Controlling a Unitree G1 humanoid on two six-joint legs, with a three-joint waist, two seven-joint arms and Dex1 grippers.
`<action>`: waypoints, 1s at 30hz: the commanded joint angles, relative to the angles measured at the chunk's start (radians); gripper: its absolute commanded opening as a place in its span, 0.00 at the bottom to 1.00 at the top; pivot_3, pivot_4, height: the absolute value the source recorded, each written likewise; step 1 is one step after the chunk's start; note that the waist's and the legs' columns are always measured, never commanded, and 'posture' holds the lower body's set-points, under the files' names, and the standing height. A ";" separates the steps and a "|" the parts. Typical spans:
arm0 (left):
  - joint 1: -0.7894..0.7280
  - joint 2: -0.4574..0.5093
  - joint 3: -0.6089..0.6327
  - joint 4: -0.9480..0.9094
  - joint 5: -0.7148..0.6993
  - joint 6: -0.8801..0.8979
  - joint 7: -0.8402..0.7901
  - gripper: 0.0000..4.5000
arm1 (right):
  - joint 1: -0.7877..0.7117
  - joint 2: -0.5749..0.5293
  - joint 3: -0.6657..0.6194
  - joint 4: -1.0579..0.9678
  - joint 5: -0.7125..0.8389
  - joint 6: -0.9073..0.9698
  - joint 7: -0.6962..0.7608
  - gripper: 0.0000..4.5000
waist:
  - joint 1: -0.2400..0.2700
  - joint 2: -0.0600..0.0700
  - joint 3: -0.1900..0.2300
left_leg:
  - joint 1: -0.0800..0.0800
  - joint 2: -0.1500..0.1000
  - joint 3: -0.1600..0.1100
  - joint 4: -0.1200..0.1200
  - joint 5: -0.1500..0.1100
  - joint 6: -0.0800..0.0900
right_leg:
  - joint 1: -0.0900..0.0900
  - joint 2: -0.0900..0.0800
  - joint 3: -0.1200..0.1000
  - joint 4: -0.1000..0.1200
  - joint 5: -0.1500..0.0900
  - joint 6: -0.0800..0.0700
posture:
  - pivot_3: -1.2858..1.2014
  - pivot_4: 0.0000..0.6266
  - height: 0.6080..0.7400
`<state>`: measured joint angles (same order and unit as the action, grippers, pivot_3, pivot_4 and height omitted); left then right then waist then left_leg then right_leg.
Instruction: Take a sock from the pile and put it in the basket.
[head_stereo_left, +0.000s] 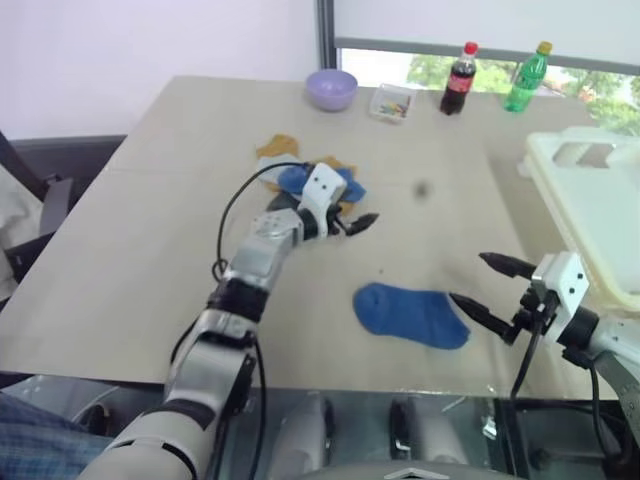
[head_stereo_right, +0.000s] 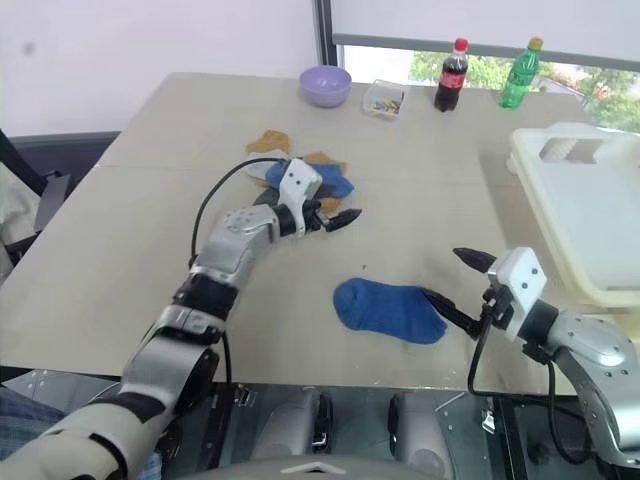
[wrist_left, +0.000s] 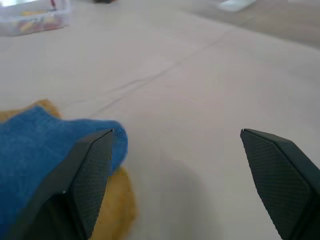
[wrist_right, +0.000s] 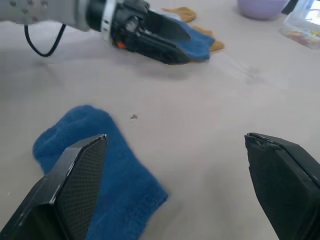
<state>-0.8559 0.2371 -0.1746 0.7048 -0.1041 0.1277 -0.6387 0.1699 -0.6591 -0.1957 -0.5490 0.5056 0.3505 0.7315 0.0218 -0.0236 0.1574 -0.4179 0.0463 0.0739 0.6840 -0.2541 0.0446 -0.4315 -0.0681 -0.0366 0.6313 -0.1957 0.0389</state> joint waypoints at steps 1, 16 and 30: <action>-0.092 -0.034 -0.053 0.157 0.139 -0.142 0.129 0.96 | 0.005 0.001 -0.011 -0.042 -0.011 -0.004 -0.018 1.00 | 0.000 0.000 0.000 | -0.001 0.000 0.000 0.000 0.000 0.000 | 0.000 0.000 0.000 -0.001 0.000 0.000 | 0.52 0.24 0.97; -0.187 -0.073 -0.046 0.373 0.277 -0.216 0.322 0.85 | 0.038 0.001 -0.031 -0.026 -0.036 -0.032 -0.024 1.00 | -0.005 -0.001 0.000 | -0.002 0.000 -0.001 0.000 -0.001 0.001 | 0.000 -0.001 -0.003 -0.003 -0.001 0.004 | 0.52 0.24 0.97; -0.215 -0.088 0.002 0.389 0.273 -0.227 0.391 0.02 | 0.033 0.000 -0.030 0.014 -0.064 -0.066 -0.003 1.00 | -0.006 -0.001 0.000 | -0.003 0.000 -0.001 0.001 -0.001 0.001 | 0.000 -0.001 -0.002 -0.003 0.001 0.004 | 0.52 0.24 0.97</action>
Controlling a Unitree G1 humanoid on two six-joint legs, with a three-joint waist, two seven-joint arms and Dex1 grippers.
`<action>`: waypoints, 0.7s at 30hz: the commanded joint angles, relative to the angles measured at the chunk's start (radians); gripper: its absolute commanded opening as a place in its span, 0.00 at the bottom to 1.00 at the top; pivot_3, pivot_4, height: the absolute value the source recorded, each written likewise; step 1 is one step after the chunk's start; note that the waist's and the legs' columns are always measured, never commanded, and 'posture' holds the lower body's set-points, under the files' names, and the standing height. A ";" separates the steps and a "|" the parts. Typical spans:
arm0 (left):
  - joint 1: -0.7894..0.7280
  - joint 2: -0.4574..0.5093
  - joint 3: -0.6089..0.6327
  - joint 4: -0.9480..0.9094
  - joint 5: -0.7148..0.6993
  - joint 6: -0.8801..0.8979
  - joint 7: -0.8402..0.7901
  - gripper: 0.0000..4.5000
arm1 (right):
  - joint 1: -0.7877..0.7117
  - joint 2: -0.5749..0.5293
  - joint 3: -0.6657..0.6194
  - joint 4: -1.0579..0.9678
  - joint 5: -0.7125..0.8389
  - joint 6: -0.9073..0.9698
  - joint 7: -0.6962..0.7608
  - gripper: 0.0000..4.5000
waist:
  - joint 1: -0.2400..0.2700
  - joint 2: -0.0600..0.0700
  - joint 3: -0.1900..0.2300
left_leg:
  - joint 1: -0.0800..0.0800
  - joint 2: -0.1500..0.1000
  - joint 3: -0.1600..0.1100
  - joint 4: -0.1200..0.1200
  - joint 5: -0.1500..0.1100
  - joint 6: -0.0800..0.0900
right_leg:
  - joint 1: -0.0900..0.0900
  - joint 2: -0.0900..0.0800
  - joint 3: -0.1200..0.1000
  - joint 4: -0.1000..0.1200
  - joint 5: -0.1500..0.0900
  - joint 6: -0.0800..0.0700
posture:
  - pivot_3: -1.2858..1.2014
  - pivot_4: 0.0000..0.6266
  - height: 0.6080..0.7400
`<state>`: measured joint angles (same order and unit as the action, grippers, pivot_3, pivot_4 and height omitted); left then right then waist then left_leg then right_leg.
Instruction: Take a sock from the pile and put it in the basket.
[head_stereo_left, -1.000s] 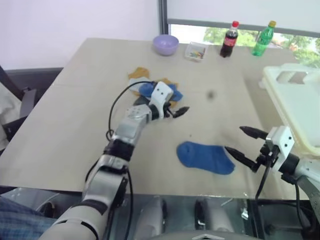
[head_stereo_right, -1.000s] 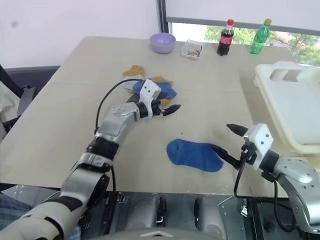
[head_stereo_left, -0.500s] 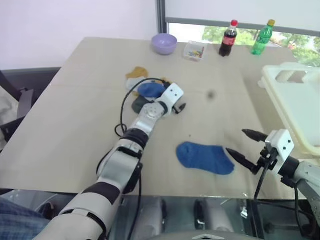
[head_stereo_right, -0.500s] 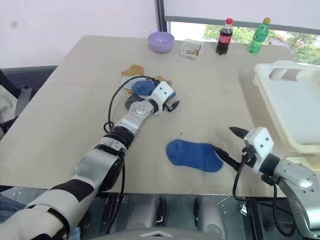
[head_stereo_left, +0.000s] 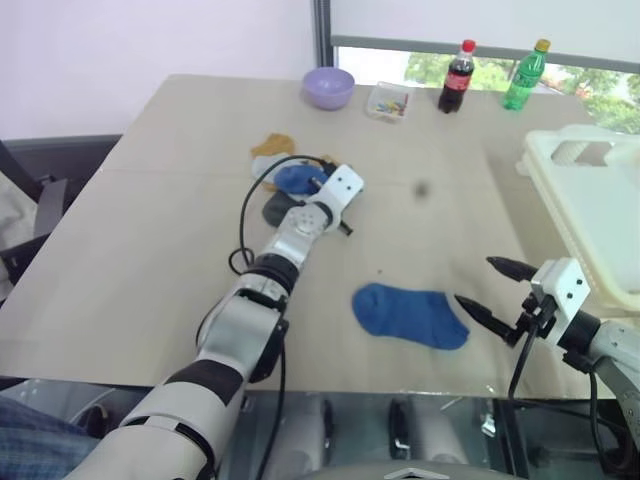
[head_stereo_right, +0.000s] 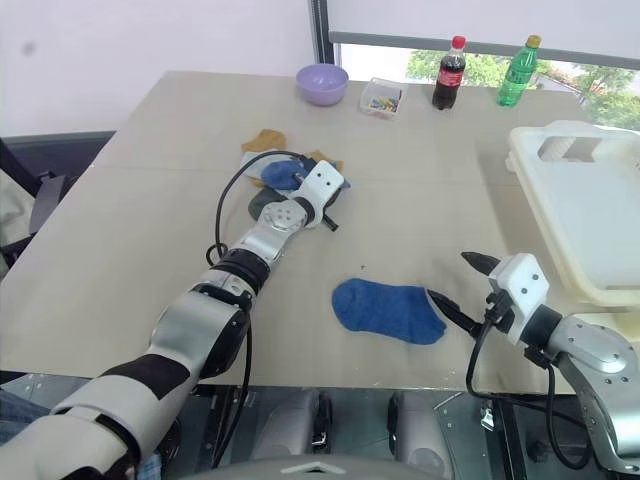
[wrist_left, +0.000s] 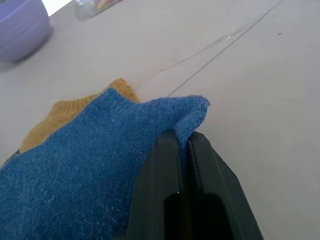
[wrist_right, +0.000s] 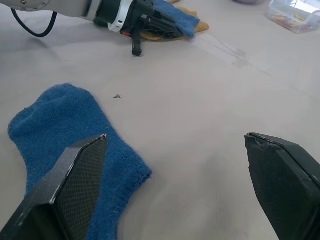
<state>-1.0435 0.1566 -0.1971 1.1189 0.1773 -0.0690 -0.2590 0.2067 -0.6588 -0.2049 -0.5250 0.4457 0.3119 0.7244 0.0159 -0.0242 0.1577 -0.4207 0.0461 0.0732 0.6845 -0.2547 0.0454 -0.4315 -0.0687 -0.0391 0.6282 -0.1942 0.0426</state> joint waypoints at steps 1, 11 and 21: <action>-0.028 -0.009 0.029 -0.033 -0.012 -0.034 0.012 0.02 | -0.003 0.001 -0.017 -0.009 -0.007 -0.029 0.004 1.00 | 0.000 0.000 0.000 | 0.000 0.000 0.000 0.000 0.000 0.000 | 0.000 0.000 0.000 0.000 0.000 0.000 | 0.52 0.24 0.97; -0.017 -0.002 0.051 -0.063 -0.011 -0.035 -0.009 0.30 | -0.003 0.009 -0.007 -0.003 -0.024 -0.037 0.006 1.00 | 0.000 0.000 0.000 | 0.000 0.000 0.000 0.000 0.000 0.000 | 0.000 0.000 0.000 0.000 0.001 -0.001 | 0.52 0.24 0.97; -0.025 -0.021 0.048 -0.035 0.000 -0.031 -0.006 0.53 | 0.015 0.011 -0.020 0.009 -0.048 -0.057 0.011 1.00 | 0.000 0.000 0.000 | 0.000 0.000 0.000 0.000 0.000 0.000 | 0.000 0.000 0.000 0.000 0.001 -0.001 | 0.52 0.24 0.97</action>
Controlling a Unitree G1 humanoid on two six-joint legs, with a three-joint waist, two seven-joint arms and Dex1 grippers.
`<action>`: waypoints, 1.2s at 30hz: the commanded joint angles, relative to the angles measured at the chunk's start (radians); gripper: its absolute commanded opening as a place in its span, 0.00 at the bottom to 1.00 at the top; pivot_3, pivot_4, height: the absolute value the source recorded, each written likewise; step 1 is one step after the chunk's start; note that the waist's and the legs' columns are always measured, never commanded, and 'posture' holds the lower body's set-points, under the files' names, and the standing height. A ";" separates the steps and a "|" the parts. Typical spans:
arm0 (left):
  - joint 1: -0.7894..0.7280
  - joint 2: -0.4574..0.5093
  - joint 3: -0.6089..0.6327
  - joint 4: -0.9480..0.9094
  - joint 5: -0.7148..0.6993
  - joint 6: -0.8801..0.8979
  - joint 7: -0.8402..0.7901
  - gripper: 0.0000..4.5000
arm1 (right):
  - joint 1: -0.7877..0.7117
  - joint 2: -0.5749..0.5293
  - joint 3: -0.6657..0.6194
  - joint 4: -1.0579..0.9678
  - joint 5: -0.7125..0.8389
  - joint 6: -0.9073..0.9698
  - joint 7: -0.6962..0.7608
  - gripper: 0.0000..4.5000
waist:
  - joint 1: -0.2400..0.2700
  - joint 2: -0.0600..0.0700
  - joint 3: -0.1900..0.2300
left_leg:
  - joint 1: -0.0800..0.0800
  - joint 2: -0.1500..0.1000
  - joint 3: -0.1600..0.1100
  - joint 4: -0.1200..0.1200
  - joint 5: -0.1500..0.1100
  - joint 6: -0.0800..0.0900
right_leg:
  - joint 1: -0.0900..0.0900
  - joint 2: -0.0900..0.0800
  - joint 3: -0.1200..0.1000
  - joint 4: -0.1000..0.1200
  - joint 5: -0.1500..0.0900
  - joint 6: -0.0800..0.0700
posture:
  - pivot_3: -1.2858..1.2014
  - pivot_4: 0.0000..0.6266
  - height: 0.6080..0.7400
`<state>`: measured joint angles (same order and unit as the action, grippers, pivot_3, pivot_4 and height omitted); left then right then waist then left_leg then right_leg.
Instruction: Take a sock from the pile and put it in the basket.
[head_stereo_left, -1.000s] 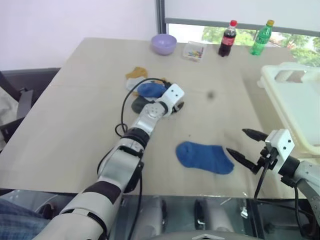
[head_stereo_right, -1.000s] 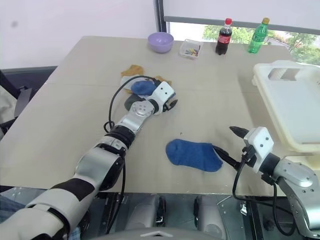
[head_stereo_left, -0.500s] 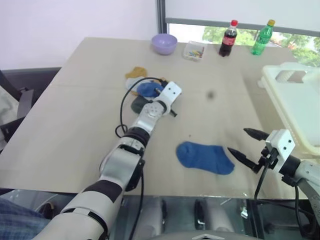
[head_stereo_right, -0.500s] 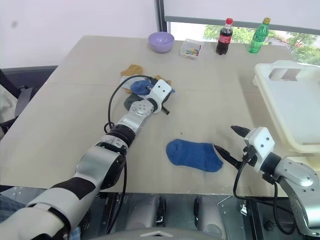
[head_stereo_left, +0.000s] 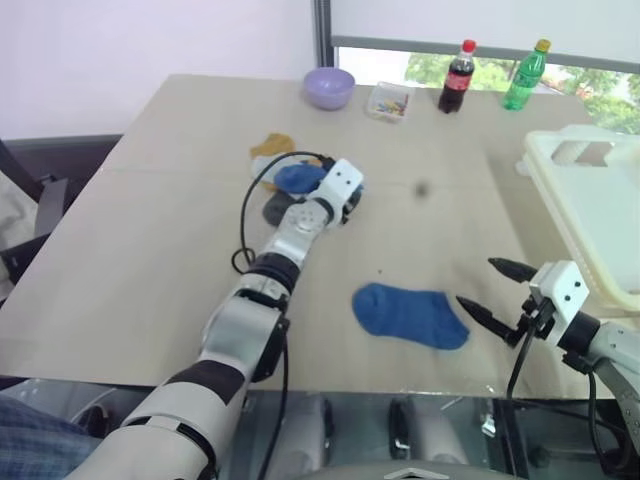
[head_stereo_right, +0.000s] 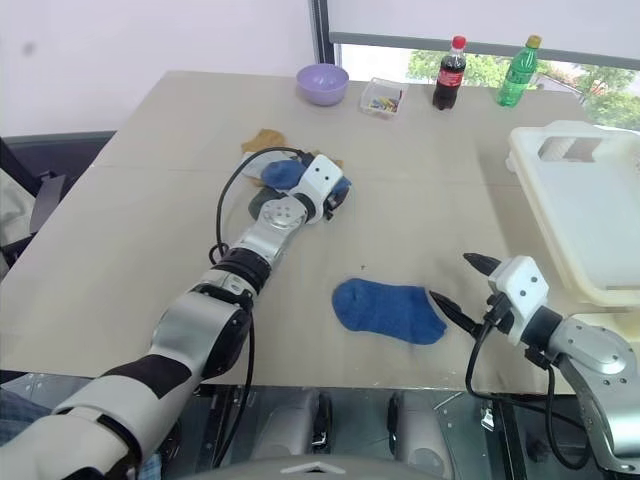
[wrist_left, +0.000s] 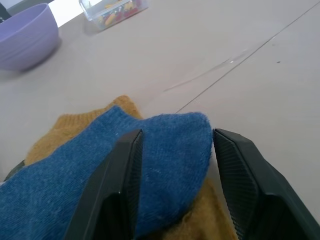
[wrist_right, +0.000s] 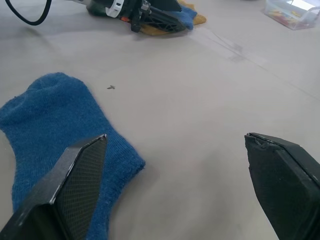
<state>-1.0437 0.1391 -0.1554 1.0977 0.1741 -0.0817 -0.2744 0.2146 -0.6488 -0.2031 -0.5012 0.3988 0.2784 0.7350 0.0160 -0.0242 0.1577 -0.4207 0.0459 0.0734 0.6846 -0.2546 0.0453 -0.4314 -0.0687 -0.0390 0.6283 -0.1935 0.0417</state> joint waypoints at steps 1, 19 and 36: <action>-0.025 -0.004 0.006 -0.012 0.004 -0.019 0.011 0.48 | 0.009 0.001 -0.024 -0.014 -0.003 -0.026 0.000 1.00 | 0.000 0.000 0.000 | 0.000 0.000 0.000 0.000 0.000 0.000 | 0.000 0.000 0.000 0.000 0.000 0.000 | 0.52 0.24 0.97; 0.047 0.034 -0.005 -0.335 -0.065 0.146 -0.205 0.02 | 0.023 0.007 -0.027 -0.018 -0.030 -0.042 -0.006 1.00 | -0.001 0.000 0.000 | 0.000 0.000 0.000 0.000 0.000 0.000 | 0.000 0.000 0.000 0.001 0.000 0.000 | 0.52 0.24 0.97; 0.357 -0.153 -0.258 -0.978 -0.210 0.766 -0.437 0.02 | 0.014 -0.074 -0.110 -0.060 -0.009 0.293 -0.110 1.00 | -0.005 0.002 -0.001 | 0.006 -0.001 -0.001 0.004 0.000 0.000 | 0.000 -0.001 0.008 0.010 -0.005 -0.001 | 0.52 0.24 0.97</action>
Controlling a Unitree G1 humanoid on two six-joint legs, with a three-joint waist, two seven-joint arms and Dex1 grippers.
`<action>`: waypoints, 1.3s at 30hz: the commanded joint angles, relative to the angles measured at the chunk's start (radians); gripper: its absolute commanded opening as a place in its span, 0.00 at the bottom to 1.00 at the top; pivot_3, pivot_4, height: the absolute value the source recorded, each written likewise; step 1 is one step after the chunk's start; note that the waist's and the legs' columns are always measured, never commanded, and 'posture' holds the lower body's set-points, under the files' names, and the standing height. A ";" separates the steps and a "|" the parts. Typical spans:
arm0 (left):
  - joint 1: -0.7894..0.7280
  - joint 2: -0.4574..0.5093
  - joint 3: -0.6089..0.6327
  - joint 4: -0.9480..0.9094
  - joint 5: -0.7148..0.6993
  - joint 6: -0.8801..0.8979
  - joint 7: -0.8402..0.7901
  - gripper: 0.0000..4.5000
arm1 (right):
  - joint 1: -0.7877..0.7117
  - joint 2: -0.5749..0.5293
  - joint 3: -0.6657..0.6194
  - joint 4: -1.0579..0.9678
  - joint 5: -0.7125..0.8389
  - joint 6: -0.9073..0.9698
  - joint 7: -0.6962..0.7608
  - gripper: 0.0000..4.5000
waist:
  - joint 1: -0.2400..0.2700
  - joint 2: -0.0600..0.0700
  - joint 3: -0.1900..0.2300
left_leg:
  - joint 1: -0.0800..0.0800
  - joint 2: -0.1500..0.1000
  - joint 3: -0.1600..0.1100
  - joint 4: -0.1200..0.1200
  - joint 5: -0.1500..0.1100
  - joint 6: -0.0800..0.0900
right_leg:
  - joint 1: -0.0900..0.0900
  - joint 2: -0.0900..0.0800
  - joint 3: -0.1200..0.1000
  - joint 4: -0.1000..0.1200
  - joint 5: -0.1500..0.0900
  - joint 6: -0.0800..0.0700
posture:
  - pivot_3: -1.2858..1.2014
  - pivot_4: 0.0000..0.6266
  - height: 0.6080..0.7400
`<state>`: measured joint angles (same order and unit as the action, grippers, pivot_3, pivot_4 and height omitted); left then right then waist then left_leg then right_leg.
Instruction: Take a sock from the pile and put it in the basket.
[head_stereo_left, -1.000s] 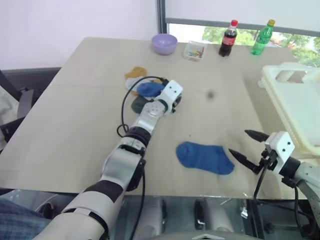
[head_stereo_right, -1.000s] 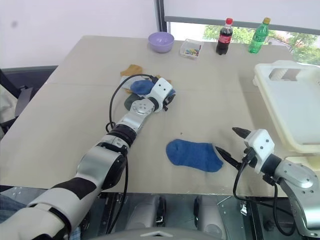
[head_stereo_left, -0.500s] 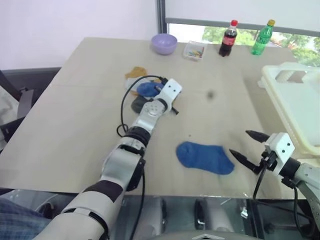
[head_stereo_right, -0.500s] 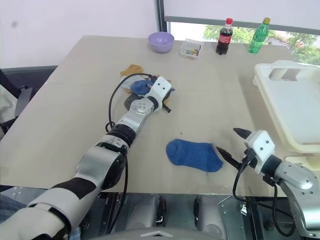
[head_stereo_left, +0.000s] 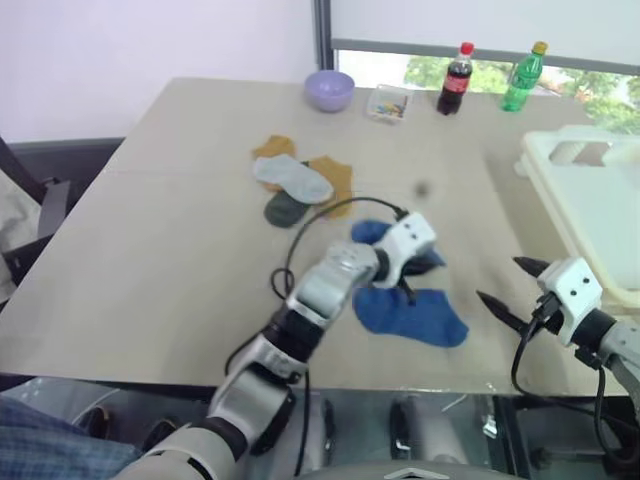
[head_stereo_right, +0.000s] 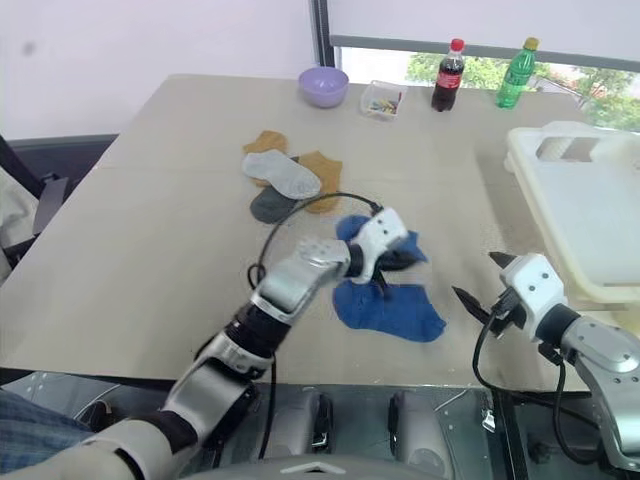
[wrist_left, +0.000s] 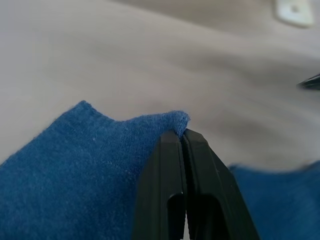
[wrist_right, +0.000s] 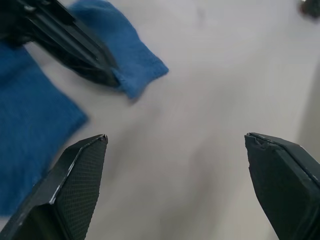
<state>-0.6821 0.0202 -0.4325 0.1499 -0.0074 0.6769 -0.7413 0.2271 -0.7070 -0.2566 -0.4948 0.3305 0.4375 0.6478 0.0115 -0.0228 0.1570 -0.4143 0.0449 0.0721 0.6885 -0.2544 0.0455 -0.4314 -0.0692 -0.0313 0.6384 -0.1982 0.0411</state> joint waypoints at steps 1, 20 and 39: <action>-0.002 -0.045 0.023 -0.027 -0.035 0.008 0.036 0.02 | 0.000 -0.014 -0.065 -0.077 0.077 0.179 -0.035 1.00 | 0.000 0.000 0.000 | 0.000 0.000 0.000 0.000 0.000 0.000 | 0.000 0.001 0.000 0.001 0.000 0.000 | 0.52 0.24 0.97; -0.054 0.023 0.281 -0.074 -0.290 0.023 -0.031 0.61 | -0.216 0.228 -0.065 -0.054 0.317 0.516 -0.253 1.00 | 0.001 0.001 0.000 | 0.000 0.000 -0.001 0.000 0.000 0.000 | -0.002 0.001 0.001 0.002 0.000 0.000 | 0.52 0.24 0.97; -0.127 0.151 0.190 0.461 0.011 -0.473 0.015 0.62 | -0.325 0.361 -0.034 0.049 0.406 0.679 -0.385 0.01 | 0.002 0.001 -0.001 | -0.003 -0.002 -0.001 -0.001 0.000 0.001 | -0.002 -0.001 -0.001 -0.002 0.003 -0.002 | 0.52 0.24 0.97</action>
<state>-0.8039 0.1776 -0.2409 0.6174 0.0100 0.2237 -0.7119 -0.0943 -0.3346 -0.2895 -0.4128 0.7220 1.1126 0.2642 0.0136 -0.0213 0.1562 -0.4176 0.0427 0.0707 0.6871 -0.2547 0.0464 -0.4332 -0.0701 -0.0321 0.6368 -0.1952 0.0386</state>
